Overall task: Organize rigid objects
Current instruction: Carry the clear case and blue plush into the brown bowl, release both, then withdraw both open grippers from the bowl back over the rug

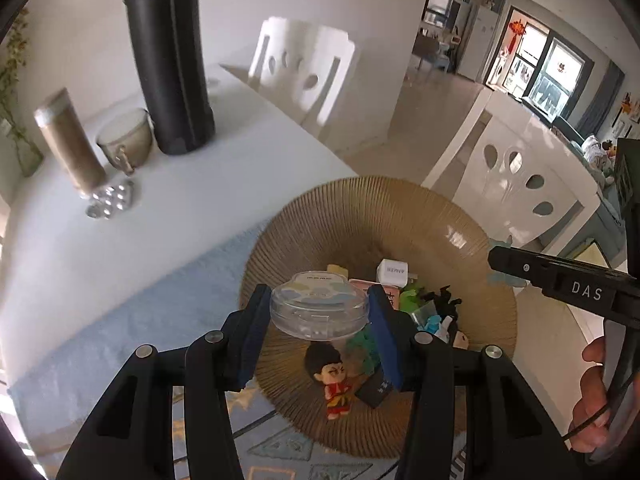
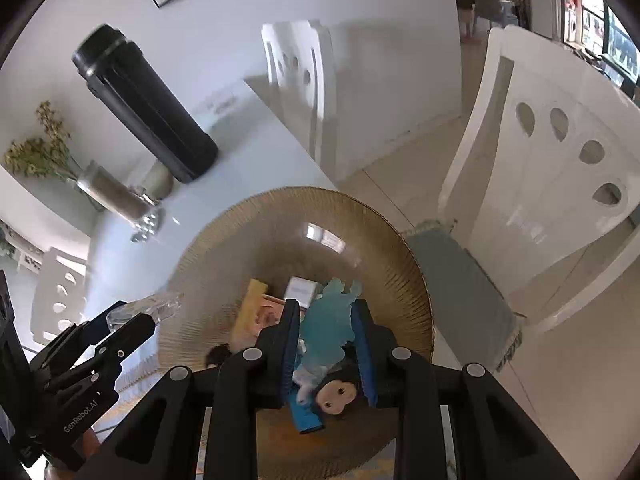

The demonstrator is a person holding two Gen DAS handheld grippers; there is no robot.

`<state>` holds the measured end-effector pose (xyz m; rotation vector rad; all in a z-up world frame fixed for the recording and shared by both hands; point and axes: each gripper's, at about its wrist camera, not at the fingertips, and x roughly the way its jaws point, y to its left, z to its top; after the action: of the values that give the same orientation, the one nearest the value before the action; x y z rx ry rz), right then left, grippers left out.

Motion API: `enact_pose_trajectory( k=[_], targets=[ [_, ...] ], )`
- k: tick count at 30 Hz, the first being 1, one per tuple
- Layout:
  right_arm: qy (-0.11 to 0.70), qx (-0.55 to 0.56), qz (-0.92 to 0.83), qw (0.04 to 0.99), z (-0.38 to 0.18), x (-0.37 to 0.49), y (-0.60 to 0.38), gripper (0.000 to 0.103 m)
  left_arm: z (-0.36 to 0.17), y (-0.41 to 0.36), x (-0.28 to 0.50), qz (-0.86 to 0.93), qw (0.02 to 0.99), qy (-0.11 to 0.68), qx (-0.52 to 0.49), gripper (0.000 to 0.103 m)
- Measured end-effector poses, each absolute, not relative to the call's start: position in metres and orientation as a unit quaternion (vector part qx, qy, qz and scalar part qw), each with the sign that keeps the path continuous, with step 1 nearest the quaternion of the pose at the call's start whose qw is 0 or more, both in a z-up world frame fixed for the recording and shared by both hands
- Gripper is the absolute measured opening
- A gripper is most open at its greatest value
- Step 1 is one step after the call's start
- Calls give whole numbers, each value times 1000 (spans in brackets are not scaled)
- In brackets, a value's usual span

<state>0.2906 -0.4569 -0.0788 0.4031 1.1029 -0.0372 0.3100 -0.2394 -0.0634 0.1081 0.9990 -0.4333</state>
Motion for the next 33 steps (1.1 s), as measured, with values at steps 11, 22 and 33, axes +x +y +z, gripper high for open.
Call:
enact_pose_trajectory(
  k=[11,22,33],
  targets=[
    [549,180,-41,815,-103,310,-466,56,-79,-255,323,-213,838,499,56,72],
    [539,185,-22,821,-77,270,-436,57,-37,-201,280,-192,859,474,29,72],
    [515,145,46,844,-13,233,-345,59,29,-114,219,-126,894,429,-18,72]
  ],
)
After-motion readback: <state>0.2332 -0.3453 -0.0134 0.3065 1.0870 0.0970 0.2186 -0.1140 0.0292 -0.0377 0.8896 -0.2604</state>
